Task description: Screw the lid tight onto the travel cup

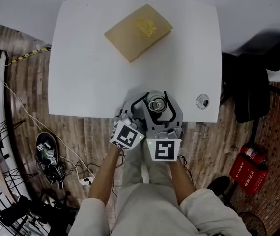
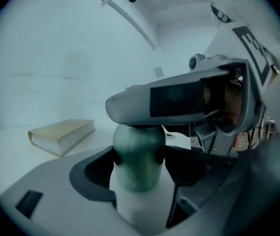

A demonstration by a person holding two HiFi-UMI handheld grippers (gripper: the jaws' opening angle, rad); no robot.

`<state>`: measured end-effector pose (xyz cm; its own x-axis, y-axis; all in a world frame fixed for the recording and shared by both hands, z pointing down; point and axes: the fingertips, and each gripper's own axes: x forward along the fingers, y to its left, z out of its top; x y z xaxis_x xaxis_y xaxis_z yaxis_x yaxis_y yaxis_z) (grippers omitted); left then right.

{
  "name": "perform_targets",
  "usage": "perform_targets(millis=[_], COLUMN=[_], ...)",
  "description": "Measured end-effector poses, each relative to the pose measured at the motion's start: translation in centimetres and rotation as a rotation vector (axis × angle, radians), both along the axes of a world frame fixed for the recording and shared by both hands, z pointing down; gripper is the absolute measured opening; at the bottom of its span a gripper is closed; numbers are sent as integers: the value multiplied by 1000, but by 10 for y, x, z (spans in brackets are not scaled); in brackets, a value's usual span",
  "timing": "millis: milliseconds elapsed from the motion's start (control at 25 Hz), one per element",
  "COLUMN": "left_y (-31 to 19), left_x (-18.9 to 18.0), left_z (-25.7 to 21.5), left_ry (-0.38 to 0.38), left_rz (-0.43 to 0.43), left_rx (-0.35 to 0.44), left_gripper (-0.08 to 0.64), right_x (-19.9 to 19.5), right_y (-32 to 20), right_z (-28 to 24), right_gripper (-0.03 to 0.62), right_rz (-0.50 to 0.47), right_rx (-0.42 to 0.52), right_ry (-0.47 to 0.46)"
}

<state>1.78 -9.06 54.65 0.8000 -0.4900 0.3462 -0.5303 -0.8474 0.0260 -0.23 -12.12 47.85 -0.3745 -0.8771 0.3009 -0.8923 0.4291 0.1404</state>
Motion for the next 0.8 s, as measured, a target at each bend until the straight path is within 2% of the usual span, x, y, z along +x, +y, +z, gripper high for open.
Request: perform_targets(millis=[120, 200, 280, 360, 480, 640, 800], left_y=[-1, -1, 0, 1, -1, -1, -1], left_x=[-1, 0, 0, 0, 1, 0, 0], left_z=[1, 2, 1, 0, 1, 1, 1], left_ry=[1, 3, 3, 2, 3, 0, 1], left_rz=[-1, -1, -1, -1, 0, 3, 7], left_rx=[-1, -2, -3, -1, -1, 1, 0], left_gripper=[324, 324, 324, 324, 324, 324, 324], right_x=[-1, -1, -5, -8, -6, -4, -2], right_y=[-2, -4, 0, 4, 8, 14, 17], right_z=[2, -3, -6, -8, -8, -6, -7], right_gripper=[259, 259, 254, 338, 360, 360, 359], right_rz=[8, 6, -49, -104, -163, -330, -527], right_rx=[-4, 28, 37, 22, -1, -45, -72], right_ry=[18, -35, -76, -127, -198, -247, -223])
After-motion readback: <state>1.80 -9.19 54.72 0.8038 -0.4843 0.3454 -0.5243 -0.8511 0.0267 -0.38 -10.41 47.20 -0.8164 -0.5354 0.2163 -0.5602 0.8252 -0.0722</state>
